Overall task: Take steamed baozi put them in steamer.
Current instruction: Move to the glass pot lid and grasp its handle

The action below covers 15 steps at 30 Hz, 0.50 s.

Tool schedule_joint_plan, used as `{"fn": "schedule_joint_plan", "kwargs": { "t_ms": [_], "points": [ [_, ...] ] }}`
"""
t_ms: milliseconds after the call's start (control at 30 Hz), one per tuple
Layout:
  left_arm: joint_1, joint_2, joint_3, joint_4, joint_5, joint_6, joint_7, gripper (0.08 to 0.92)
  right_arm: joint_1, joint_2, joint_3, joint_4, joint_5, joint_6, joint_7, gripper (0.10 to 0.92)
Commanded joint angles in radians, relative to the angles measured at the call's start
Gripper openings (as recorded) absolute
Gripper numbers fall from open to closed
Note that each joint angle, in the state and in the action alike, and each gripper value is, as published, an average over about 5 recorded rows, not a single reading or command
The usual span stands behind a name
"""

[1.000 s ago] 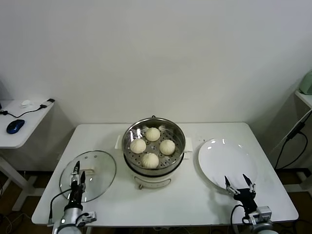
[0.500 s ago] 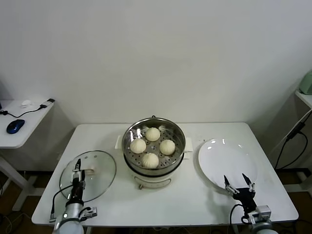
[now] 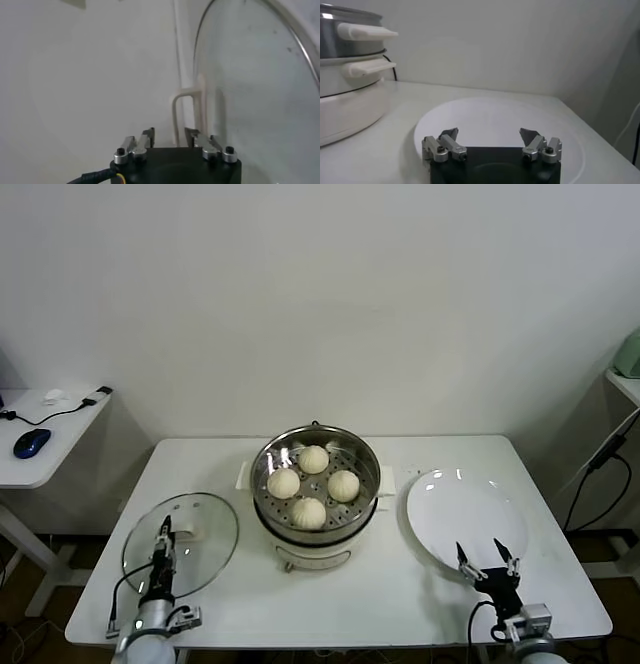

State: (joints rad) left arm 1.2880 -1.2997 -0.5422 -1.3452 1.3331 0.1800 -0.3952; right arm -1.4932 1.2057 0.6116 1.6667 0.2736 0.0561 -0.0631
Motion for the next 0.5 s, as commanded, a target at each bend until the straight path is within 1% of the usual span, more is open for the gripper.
{"fn": "schedule_joint_plan", "kwargs": {
  "t_ms": [33, 167, 267, 367, 500],
  "points": [
    [-0.021, -0.017, -0.005, 0.058, 0.002, -0.001, -0.013, 0.378, 0.001, 0.005, 0.0, 0.003, -0.011, -0.001, -0.001, 0.823],
    [-0.026, -0.033, -0.018, 0.057, 0.001, -0.016, -0.026, 0.265, 0.003, 0.007, 0.0, 0.006, -0.013, -0.001, -0.001, 0.823],
    [-0.017, -0.032, -0.032, 0.022, -0.005, -0.05, -0.026, 0.182, 0.001, 0.007, 0.003, 0.011, -0.012, -0.001, -0.001, 0.823],
    [0.007, -0.02, -0.048, -0.065, -0.027, -0.092, -0.014, 0.142, -0.004, 0.005, 0.009, 0.019, -0.008, -0.001, -0.003, 0.823],
    [0.063, 0.028, -0.063, -0.238, -0.09, -0.115, 0.041, 0.142, -0.01, 0.0, 0.02, 0.029, -0.005, 0.0, -0.005, 0.823]
  ]
}}
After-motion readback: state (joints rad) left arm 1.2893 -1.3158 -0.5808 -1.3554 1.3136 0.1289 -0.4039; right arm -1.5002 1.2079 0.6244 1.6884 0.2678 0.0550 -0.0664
